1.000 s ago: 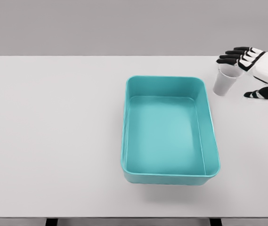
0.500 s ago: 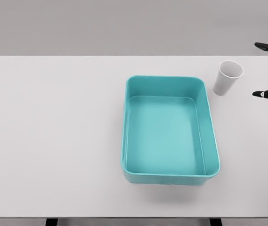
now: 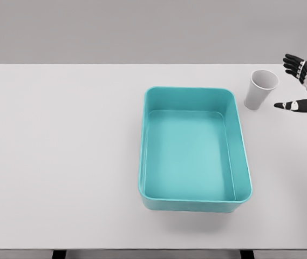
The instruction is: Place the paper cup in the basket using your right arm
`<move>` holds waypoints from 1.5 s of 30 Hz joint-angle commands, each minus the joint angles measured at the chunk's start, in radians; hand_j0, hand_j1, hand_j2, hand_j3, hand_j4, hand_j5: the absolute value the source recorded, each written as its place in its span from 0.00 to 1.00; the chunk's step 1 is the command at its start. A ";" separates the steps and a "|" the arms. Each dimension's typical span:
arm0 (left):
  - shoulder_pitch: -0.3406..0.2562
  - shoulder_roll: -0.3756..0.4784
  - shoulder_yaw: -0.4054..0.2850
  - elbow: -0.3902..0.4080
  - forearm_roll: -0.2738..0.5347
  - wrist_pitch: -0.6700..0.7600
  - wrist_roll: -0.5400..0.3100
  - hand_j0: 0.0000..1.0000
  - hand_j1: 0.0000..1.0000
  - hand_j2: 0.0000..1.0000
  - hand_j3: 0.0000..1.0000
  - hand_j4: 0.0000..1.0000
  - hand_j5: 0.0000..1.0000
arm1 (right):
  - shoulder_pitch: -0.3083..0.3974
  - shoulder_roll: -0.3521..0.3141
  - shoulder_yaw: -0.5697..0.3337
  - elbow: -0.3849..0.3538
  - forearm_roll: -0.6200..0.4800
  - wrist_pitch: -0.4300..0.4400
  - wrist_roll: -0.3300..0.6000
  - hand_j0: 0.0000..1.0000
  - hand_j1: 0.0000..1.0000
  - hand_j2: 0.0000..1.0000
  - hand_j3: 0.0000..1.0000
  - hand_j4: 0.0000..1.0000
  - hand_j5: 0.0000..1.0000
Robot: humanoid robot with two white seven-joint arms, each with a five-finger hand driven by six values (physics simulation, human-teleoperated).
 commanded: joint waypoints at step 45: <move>0.000 0.000 0.000 0.000 0.000 0.000 0.000 1.00 1.00 1.00 1.00 1.00 1.00 | -0.147 0.146 0.004 0.376 -0.022 0.005 0.002 1.00 1.00 1.00 1.00 1.00 1.00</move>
